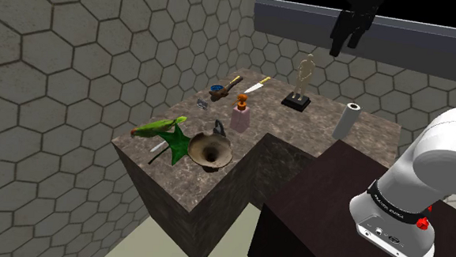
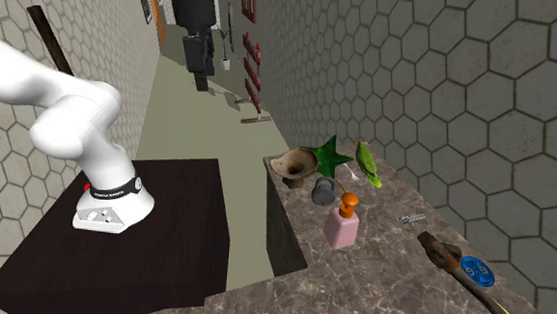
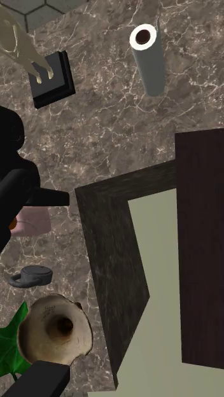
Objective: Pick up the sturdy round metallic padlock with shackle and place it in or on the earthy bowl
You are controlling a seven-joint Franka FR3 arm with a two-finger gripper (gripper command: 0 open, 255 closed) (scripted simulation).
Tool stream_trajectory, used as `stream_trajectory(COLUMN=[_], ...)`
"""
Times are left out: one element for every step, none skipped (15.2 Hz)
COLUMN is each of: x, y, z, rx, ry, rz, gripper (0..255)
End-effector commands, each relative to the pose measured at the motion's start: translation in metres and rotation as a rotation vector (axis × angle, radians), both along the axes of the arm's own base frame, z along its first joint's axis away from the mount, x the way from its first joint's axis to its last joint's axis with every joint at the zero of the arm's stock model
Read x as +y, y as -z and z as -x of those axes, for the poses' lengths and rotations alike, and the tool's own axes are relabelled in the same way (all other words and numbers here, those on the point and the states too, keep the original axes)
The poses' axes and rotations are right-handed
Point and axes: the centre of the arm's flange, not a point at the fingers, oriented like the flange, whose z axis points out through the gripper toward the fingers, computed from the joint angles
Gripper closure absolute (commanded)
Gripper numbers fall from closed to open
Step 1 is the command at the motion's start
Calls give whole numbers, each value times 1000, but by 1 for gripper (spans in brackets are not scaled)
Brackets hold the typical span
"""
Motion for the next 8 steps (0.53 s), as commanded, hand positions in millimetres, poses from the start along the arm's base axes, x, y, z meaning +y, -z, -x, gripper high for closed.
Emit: stream_trajectory(x=[0, 4, 7, 11, 14, 17, 21, 24], y=[0, 9, 19, 28, 37, 46, 56, 65], z=[0, -9, -18, -27, -36, -44, -53, -62], rx=[0, 1, 3, 4, 6, 7, 9, 10], ry=[0, 4, 8, 12, 16, 20, 24, 27], rz=[0, -1, -2, -3, -4, -5, -6, -6], gripper=[0, 0, 0, 0, 0, 0, 0, 0])
